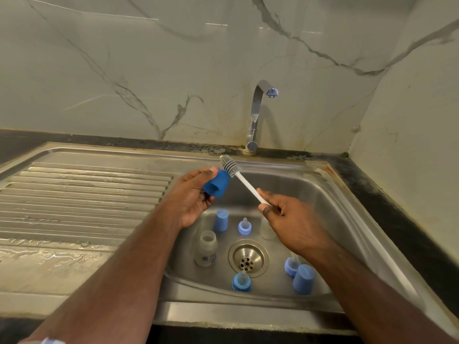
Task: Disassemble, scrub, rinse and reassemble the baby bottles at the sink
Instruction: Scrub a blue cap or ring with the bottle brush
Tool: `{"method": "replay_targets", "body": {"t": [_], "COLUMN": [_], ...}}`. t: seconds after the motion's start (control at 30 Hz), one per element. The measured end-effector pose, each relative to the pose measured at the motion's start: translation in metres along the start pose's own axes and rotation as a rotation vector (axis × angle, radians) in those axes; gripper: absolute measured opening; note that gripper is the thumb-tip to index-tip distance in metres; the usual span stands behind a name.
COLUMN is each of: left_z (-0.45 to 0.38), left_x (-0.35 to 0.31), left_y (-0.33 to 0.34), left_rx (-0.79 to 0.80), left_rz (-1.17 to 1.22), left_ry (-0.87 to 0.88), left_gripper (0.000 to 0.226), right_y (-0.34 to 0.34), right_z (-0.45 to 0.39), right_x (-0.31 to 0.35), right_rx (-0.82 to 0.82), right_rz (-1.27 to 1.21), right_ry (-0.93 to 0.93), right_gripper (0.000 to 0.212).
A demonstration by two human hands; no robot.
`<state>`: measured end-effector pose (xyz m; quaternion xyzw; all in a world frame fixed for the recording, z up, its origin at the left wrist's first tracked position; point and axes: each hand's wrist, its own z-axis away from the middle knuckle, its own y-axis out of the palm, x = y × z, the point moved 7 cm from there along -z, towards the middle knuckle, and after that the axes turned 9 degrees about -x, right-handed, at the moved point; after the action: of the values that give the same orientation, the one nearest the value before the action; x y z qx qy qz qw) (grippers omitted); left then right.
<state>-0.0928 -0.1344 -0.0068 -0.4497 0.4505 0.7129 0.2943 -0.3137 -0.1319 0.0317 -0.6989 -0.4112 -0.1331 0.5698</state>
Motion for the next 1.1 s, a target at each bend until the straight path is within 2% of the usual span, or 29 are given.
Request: {"method": "replay_targets", "body": {"t": [0.07, 0.2, 0.33, 0.5, 0.63, 0.8, 0.93, 1.1], "left_z": [0.000, 0.002, 0.003, -0.002, -0.002, 0.001, 0.002, 0.007], "left_x": [0.003, -0.001, -0.006, -0.007, -0.005, -0.006, -0.008, -0.010], "left_y": [0.000, 0.004, 0.007, 0.001, 0.000, 0.006, 0.002, 0.007], "left_rx": [-0.011, 0.001, 0.008, -0.040, -0.017, 0.025, 0.014, 0.054], "left_rz": [0.049, 0.193, 0.135, 0.110, 0.124, 0.051, 0.072, 0.147], "left_ry": [-0.041, -0.047, 0.021, 0.053, 0.032, 0.042, 0.048, 0.025], "left_gripper": [0.042, 0.033, 0.056, 0.035, 0.057, 0.032, 0.036, 0.034], "right_y": [0.000, 0.003, 0.002, 0.001, 0.002, -0.003, 0.001, -0.003], "right_z": [0.002, 0.001, 0.000, 0.001, 0.005, -0.006, 0.002, -0.005], "right_x": [0.003, 0.001, -0.001, -0.001, 0.008, -0.006, 0.004, -0.005], "right_rx": [0.006, 0.014, 0.010, 0.017, 0.039, -0.018, 0.035, -0.021], "right_rz": [-0.014, -0.021, -0.035, -0.025, -0.009, 0.040, -0.008, 0.012], "right_ry": [-0.018, -0.003, 0.008, -0.001, -0.056, -0.015, -0.063, -0.021], "right_gripper": [0.040, 0.041, 0.041, 0.041, 0.040, 0.044, 0.040, 0.043]}}
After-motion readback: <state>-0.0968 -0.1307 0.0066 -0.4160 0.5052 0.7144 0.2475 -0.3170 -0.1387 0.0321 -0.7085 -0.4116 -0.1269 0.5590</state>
